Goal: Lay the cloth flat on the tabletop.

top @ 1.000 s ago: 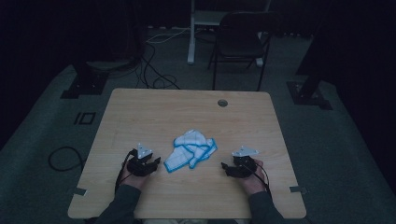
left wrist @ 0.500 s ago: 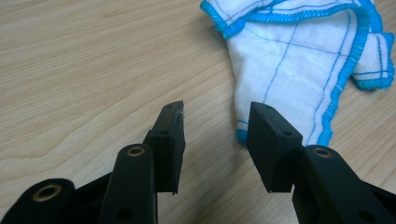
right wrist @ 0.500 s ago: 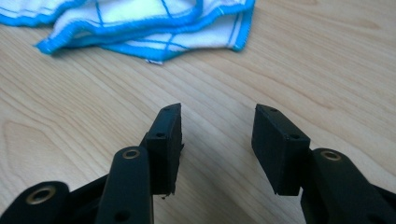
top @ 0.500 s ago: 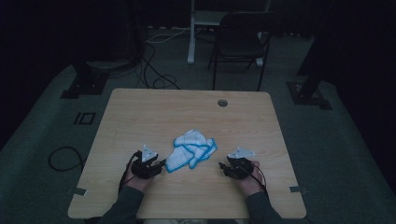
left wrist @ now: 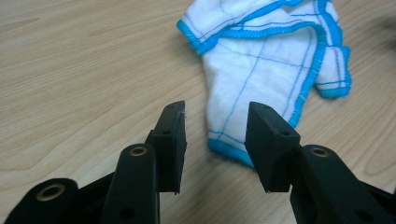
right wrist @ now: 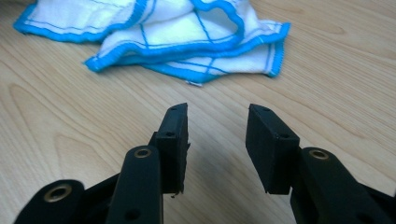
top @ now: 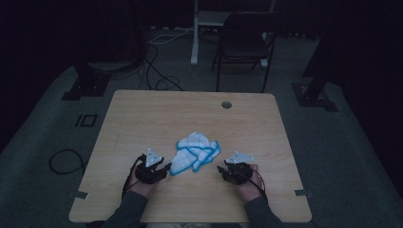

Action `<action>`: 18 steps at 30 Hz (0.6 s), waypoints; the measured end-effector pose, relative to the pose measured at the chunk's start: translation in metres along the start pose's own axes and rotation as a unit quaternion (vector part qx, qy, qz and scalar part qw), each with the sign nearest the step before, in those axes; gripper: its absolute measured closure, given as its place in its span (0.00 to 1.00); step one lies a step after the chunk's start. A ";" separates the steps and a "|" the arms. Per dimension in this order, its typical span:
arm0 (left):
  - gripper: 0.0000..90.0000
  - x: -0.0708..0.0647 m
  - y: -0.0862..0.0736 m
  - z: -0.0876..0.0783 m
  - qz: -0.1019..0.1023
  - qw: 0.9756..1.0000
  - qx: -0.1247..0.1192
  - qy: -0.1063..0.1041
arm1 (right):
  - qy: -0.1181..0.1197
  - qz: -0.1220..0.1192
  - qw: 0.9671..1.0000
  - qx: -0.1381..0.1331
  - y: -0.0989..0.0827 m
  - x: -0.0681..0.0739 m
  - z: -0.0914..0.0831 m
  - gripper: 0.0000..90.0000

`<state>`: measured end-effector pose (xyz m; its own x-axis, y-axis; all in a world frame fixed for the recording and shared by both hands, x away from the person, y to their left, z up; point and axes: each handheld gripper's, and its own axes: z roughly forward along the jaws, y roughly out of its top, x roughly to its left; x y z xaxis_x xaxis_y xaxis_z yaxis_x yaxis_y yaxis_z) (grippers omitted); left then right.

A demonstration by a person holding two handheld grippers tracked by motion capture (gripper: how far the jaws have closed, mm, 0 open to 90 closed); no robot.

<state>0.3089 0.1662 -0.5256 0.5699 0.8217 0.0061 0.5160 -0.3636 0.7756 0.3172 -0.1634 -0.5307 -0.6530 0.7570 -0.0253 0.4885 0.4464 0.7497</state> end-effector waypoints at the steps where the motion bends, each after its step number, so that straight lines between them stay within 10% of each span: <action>1: 0.65 -0.001 0.000 0.000 0.001 1.000 0.000 -0.001 | 0.002 0.000 1.000 -0.001 0.001 0.001 0.001 0.66; 18: 0.66 -0.013 -0.007 0.004 0.011 1.000 0.012 -0.014 | 0.013 -0.020 1.000 0.004 0.015 0.019 0.015 0.67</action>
<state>0.3006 0.1567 -0.5333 0.5990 0.8007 0.0049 0.5183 -0.3924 0.7599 0.3204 -0.1350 -0.5298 -0.6871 0.7256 -0.0372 0.4662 0.4795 0.7435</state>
